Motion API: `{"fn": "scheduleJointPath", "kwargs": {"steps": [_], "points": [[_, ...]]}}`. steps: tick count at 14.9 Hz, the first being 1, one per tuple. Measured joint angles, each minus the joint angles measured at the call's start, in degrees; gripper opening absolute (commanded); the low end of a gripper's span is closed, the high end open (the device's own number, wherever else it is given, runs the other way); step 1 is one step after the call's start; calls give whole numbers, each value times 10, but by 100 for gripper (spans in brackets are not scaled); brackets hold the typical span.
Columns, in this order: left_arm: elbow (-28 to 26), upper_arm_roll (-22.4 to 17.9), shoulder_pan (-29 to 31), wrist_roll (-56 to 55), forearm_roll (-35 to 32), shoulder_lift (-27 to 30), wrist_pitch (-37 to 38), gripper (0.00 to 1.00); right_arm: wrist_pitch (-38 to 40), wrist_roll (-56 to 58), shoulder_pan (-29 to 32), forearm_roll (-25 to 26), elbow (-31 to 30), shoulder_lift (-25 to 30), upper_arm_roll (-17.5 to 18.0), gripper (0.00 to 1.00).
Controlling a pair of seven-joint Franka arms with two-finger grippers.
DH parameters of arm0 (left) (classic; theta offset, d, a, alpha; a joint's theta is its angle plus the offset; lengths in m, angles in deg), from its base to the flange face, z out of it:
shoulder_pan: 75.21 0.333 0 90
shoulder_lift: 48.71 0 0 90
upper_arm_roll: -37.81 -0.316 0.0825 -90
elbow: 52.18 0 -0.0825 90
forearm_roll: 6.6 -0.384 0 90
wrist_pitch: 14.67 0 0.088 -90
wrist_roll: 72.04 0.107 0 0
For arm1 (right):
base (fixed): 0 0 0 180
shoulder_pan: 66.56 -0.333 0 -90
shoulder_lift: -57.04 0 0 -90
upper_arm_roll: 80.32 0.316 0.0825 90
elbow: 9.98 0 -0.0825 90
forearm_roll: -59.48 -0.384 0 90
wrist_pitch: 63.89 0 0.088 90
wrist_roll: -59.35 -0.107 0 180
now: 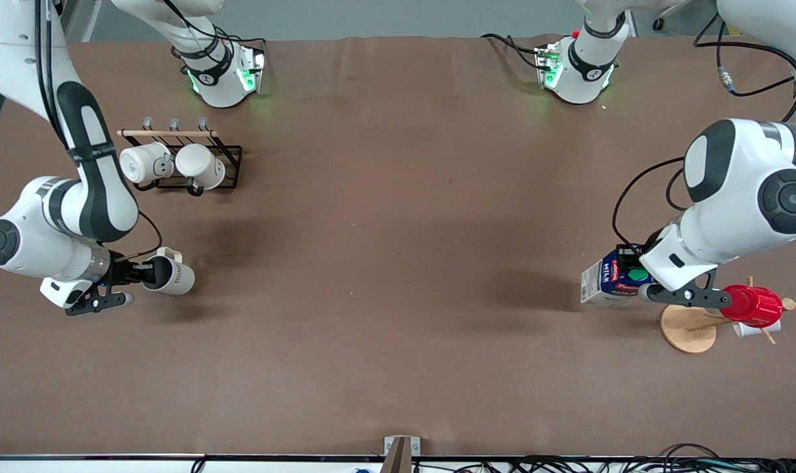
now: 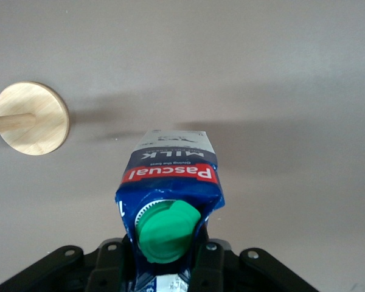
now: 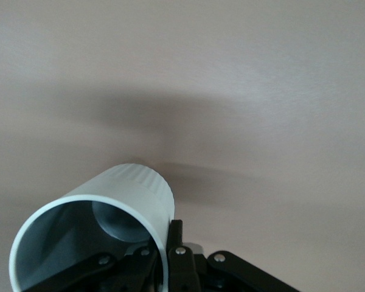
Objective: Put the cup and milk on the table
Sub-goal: 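Carry the mug and milk carton toward the table middle with both grippers, then lower the mug and milk carton side by side onto the table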
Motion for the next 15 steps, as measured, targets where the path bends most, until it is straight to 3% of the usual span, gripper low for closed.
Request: {"fn": "scheduleJointPath", "kwargs": {"steps": [2, 6, 10, 15], "points": [[1, 18, -1, -30, 0, 4, 0, 34, 32, -75, -24, -3, 8, 27, 26, 0], [1, 63, -4, -116, 0, 5, 4, 34, 34, -300, -83, -1, 23, 45, 118, 0], [1, 102, -7, -194, 0, 5, 6, 34, 30, -480, -190, 30, 68, 17, 130, 0], [0, 124, -42, -274, 0, 0, 6, 34, 7, -647, -286, 101, 162, -101, 130, 1]]}}
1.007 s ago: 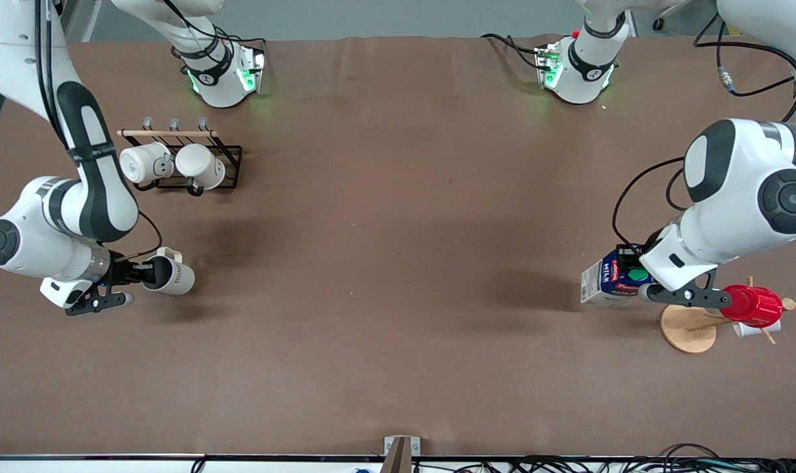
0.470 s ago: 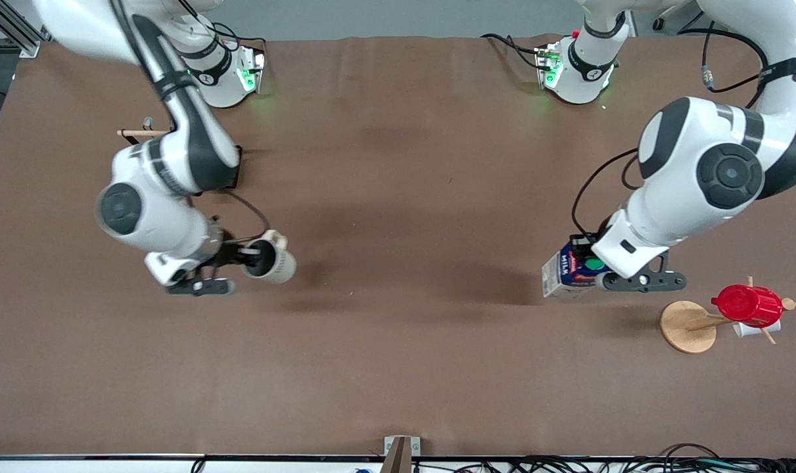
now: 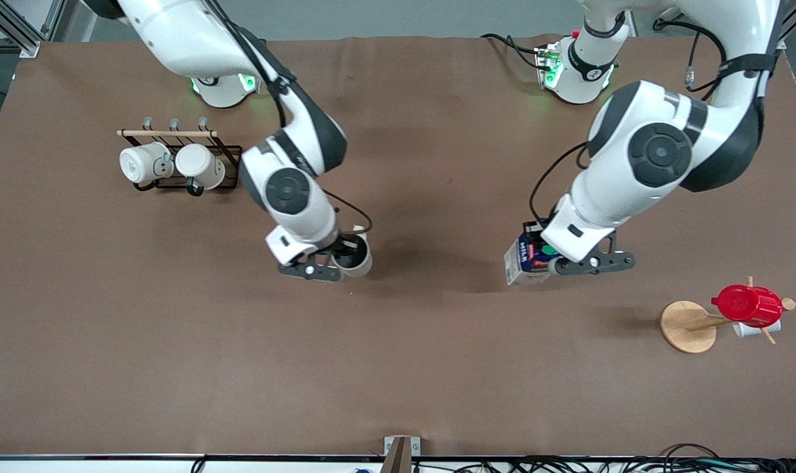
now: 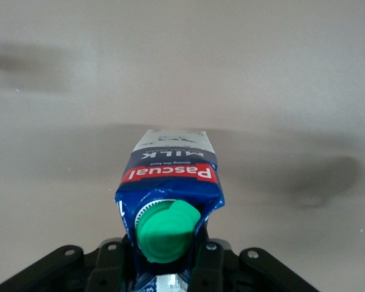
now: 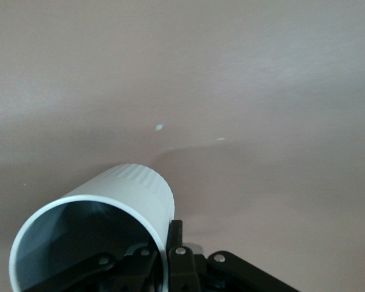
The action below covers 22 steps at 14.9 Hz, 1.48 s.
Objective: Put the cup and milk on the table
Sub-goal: 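Lower the mug and milk carton side by side onto the table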
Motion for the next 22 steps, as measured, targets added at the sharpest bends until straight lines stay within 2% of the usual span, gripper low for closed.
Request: {"fn": "scheduleJointPath", "kwargs": {"steps": [3, 8, 11, 12, 14, 16, 19, 22], "points": [[0, 0, -28, -36, 0, -14, -2, 34, -44, -20, -26, 5, 25, -44, -1, 1], [0, 1, -69, -120, 1, -42, -45, 34, -54, -23, -36, 21, 30, -56, -1, 2], [0, 1, -89, -167, 8, -62, -90, 35, -62, -23, -50, 22, 30, -57, 0, 12], [1, 2, -93, -175, 16, -69, -102, 35, -64, -23, -54, 22, 30, -59, 0, 19], [6, 2, -103, -187, 23, -82, -111, 36, -71, -23, -57, 22, 30, -64, 0, 52], [10, 2, -108, -196, 23, -93, -113, 37, -75, -23, -57, 22, 30, -69, -2, 97], [15, 2, -108, -196, 23, -101, -114, 37, -74, -23, -56, 23, 31, -70, -4, 100], [16, 2, -111, -196, 23, -108, -114, 44, -45, -23, -46, 23, 41, -58, -7, 100]]}}
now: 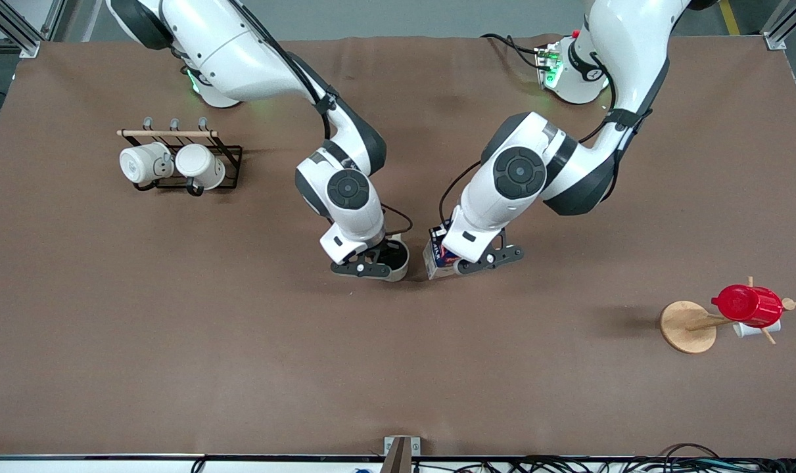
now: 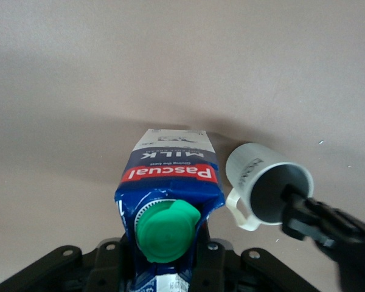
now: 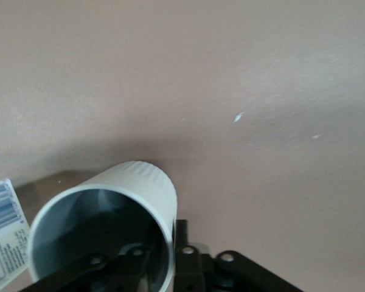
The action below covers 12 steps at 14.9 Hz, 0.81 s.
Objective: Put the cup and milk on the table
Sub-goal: 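Lower the mug and milk carton side by side onto the table, then open the right gripper and lift it away from the mug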
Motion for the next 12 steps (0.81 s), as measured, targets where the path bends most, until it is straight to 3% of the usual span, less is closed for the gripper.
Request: {"fn": "scheduleJointPath", "kwargs": {"steps": [7, 12], "points": [[2, 1, -15, 0, 0, -22, -5, 47, 134, 9, 52, 0, 9, 108, 1, 100], [4, 1, -25, 0, 0, -27, -13, 51, 228, 52, 170, 2, 2, 218, -7, 100]]}}
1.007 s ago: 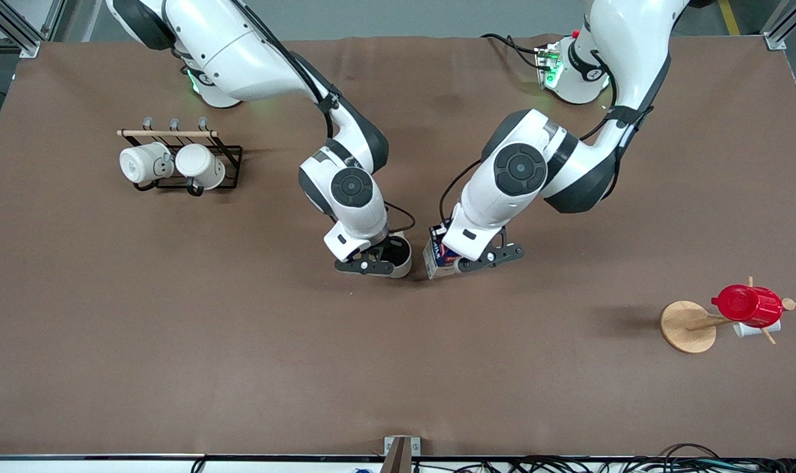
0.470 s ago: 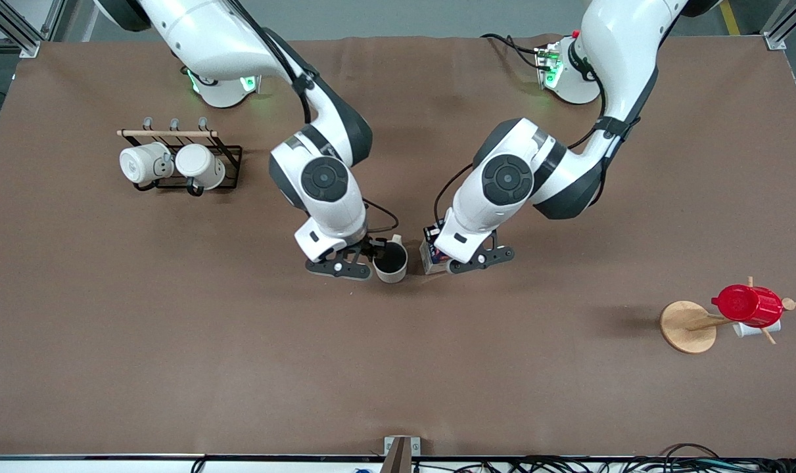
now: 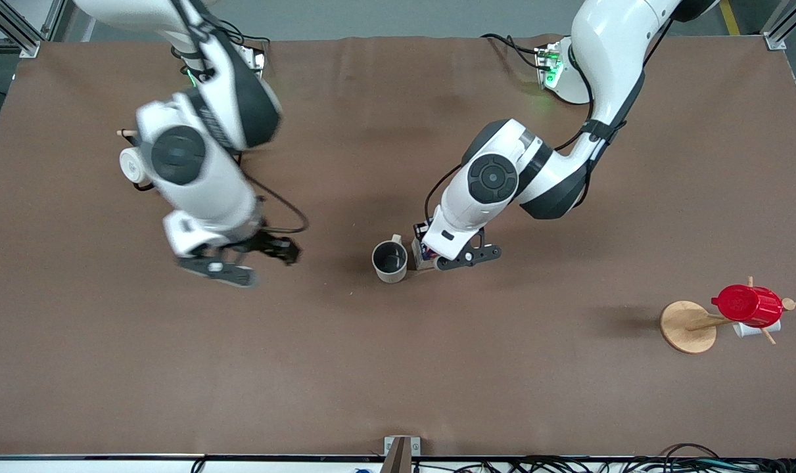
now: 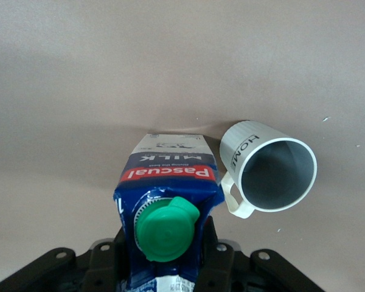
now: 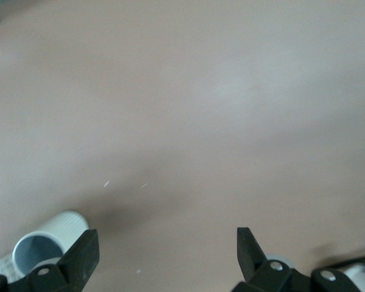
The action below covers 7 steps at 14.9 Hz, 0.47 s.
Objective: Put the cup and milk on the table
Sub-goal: 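Open the right gripper and lift it away from the mug, then open the left gripper and withdraw it from the milk carton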
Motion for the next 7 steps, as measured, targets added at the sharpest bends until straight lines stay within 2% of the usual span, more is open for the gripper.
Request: {"fn": "scheduleJointPath", "kwargs": {"steps": [2, 3, 4, 7], "points": [[0, 0, -2, 0, 0, -1, -5, 59, 26, 10, 39, 0, -2, 37, -7, 100], [0, 0, -2, 0, 0, -3, -11, 70, 41, 23, 59, 1, -2, 54, -9, 100], [1, 0, -3, 0, 0, -4, -15, 98, 57, 43, 80, 1, -2, 71, -10, 100], [3, 0, -3, 0, 0, -6, -19, 100, 118, 110, 139, 1, -2, 126, -20, 100]]}}
